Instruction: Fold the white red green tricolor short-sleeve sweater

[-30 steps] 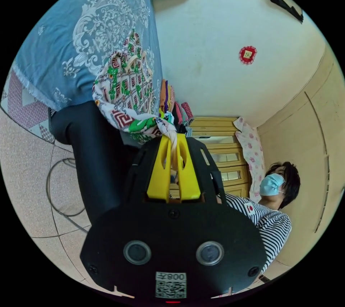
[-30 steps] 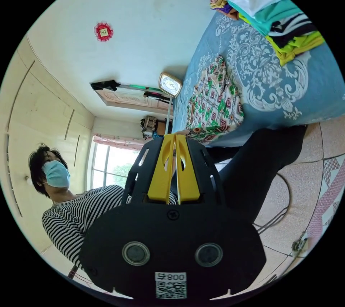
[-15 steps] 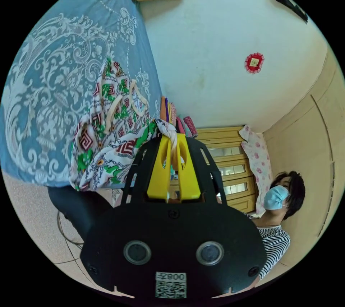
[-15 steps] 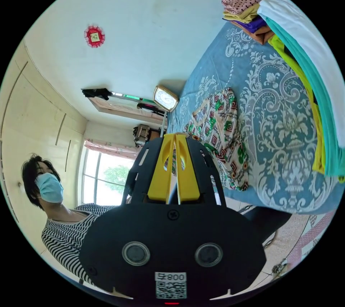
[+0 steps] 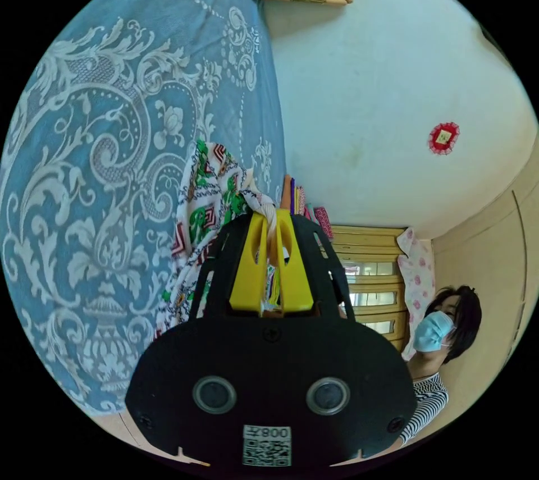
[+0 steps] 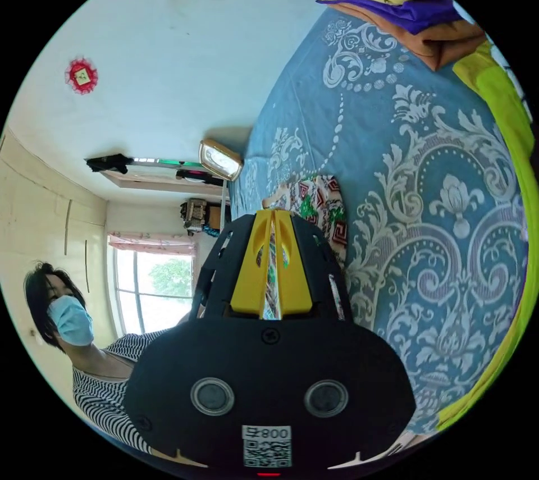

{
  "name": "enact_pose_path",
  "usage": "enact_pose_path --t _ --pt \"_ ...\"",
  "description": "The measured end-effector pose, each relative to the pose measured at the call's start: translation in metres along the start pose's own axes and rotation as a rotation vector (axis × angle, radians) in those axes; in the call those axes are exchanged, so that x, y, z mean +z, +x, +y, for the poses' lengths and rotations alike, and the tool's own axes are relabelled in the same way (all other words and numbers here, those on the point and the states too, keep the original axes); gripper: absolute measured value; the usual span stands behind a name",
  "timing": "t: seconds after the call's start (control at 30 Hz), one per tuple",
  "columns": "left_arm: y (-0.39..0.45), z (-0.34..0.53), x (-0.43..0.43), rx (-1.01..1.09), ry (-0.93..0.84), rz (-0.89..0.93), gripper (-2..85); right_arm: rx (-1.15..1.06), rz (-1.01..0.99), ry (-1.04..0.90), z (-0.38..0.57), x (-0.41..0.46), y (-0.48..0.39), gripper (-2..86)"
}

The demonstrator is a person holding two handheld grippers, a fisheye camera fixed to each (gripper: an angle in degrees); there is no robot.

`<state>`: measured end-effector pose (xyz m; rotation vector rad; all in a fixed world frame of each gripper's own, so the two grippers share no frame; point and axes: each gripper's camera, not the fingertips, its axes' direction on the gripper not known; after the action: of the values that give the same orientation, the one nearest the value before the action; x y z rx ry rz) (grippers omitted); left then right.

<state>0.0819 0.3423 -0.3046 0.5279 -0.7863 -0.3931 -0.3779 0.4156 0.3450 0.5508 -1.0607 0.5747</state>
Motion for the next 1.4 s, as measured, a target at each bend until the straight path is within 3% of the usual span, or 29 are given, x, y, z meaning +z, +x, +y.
enact_pose_path --t 0.83,1.17,1.3,1.4 --pt "0.087 -0.183 0.05 -0.061 0.076 -0.036 6.8 0.083 0.058 -0.044 -0.195 0.113 0.023 0.5" --pt "0.121 -0.209 0.054 -0.07 0.176 0.084 7.2 0.102 -0.054 0.037 -0.231 0.126 -0.018 0.6" --pt "0.139 -0.214 0.054 -0.053 0.227 0.108 7.2 0.029 -0.006 0.014 -0.235 0.142 -0.061 0.6" --pt "0.164 -0.216 0.071 0.021 0.122 0.002 7.2 -0.088 0.129 -0.015 -0.229 0.163 -0.109 0.6"
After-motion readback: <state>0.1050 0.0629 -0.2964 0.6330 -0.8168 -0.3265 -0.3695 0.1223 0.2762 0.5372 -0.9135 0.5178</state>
